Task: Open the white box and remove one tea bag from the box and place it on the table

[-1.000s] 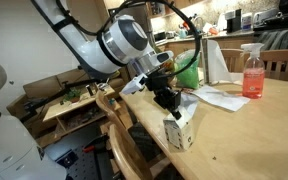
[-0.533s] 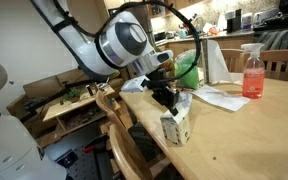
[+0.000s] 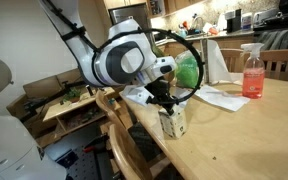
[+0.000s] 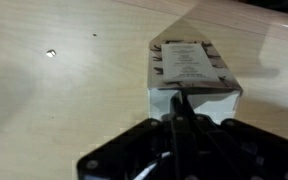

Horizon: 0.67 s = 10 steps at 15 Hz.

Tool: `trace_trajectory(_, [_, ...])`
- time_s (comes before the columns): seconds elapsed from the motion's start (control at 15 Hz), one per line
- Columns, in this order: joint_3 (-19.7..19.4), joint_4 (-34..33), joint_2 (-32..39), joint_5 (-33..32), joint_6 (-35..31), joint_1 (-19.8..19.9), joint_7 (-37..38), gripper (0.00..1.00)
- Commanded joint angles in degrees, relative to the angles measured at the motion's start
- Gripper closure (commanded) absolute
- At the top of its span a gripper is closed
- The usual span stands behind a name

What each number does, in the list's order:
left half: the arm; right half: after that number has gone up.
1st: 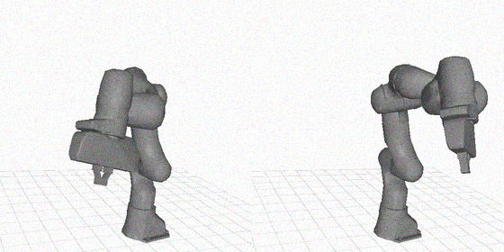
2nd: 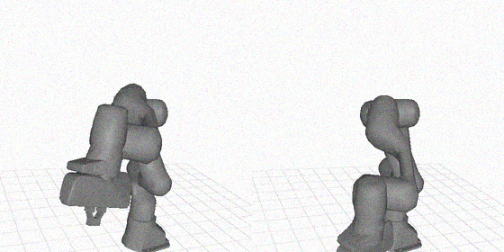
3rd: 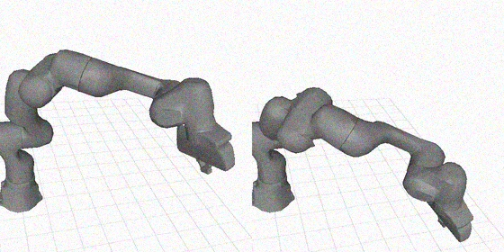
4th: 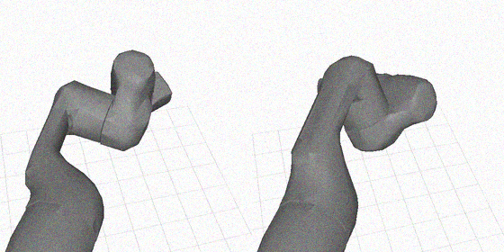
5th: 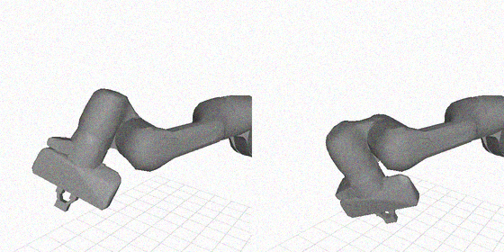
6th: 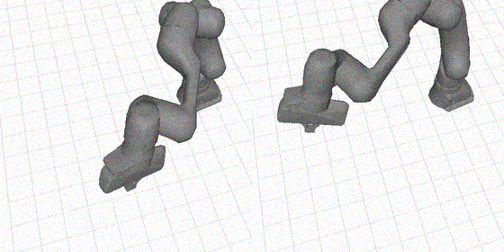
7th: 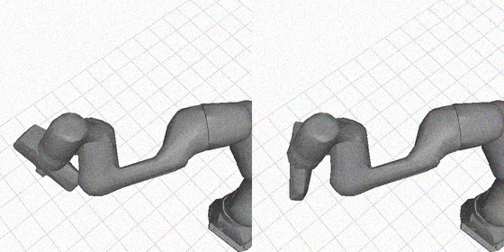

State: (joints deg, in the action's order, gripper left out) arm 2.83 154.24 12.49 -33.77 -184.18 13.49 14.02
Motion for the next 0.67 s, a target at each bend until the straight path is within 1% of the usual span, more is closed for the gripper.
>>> trace_trajectory(0.0, [11.01, -0.38, 3.55, 1.65, -0.99, 9.79, -1.72, 1.0])
trace_trajectory(0.13, [15.61, -0.97, 3.65, 1.17, 0.3, 14.12, -1.47, 1.0])
trace_trajectory(0.27, [18.61, -1.29, 3.05, 1.25, 1.98, 17.11, -0.83, 1.0])
trace_trajectory(0.4, [20.55, -1.33, 1.59, 1.77, 4.57, 18.77, -0.21, 1.0])
trace_trajectory(0.6, [22.85, 0.14, -2.82, 3.61, 8.87, 20.18, 0.93, 1.0])
